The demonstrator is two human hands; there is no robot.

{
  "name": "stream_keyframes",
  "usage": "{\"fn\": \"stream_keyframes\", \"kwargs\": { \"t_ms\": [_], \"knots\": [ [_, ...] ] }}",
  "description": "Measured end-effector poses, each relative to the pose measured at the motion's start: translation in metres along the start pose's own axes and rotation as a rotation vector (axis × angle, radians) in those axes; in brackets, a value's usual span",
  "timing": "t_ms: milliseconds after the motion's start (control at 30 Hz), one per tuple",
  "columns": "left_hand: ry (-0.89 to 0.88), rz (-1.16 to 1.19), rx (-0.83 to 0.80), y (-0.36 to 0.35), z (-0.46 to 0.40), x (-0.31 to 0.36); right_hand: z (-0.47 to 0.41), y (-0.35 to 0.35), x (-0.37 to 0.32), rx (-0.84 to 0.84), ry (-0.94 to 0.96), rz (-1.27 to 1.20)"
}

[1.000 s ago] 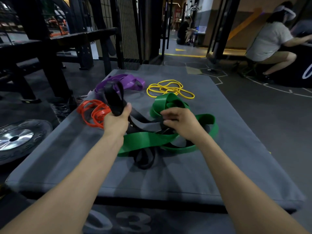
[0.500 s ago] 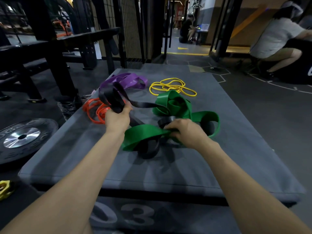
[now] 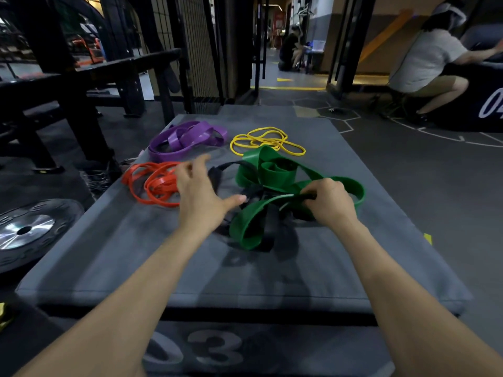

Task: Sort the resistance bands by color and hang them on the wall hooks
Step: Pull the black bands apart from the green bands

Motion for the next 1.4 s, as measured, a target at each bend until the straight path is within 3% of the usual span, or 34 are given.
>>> {"fn": "stream_keyframes", "kwargs": {
  "t_ms": [67,133,300,400,500,633,700,767,867,1000,1200,1333,1400],
  "knots": [
    [-0.308,-0.135,-0.013,-0.011,0.01,0.027,0.0,0.0,-0.004,0.003,0.05,-0.08],
    [-0.397,-0.338,-0.106,-0.031,0.015,0.032,0.001,0.001,-0.008,0.012,0.098,-0.128],
    [-0.024,-0.474,-0.549,-0.055,0.007,-0.011,-0.001,0.002,-0.007,0.02,0.132,-0.139],
    [-0.035,-0.519,-0.437,-0.047,0.004,-0.008,0.001,0.0,-0.015,0.041,0.228,-0.042],
    [0.022,-0.311,-0.254,-0.027,-0.002,-0.01,0.005,-0.003,-0.031,0.052,0.346,0.025],
    [0.053,-0.087,-0.138,-0.001,-0.015,-0.028,0.01,-0.028,-0.048,-0.162,0.472,0.128],
    [0.067,-0.028,-0.164,0.002,-0.017,-0.037,0.011,-0.039,-0.05,-0.247,0.489,0.167],
    [0.078,-0.049,-0.214,0.0,-0.014,-0.041,0.01,-0.04,-0.05,-0.227,0.477,0.168],
    [0.112,-0.128,-0.236,0.0,-0.01,-0.046,0.006,-0.031,-0.04,-0.134,0.352,0.178],
    [0.293,-0.122,-0.174,0.012,-0.014,-0.073,0.005,-0.027,-0.035,-0.122,0.168,0.205],
    [0.321,-0.236,-0.286,0.004,-0.009,-0.088,0.011,-0.044,-0.04,-0.481,0.167,0.099],
    [0.28,-0.22,-0.301,0.004,-0.008,-0.085,0.008,-0.036,-0.059,-0.256,0.207,-0.109],
    [0.263,-0.218,-0.3,0.004,-0.007,-0.081,0.009,-0.047,-0.077,-0.25,0.241,-0.092]
  ]
}}
Point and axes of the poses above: each hand's wrist, its own z-axis away from the middle knuckle, its own y-axis out of the back of the hand, x = y × z, the point moved 6 cm from there along -z, towards the middle knuckle, and after that the axes turned 13 degrees about -x, right-handed, at the moved point
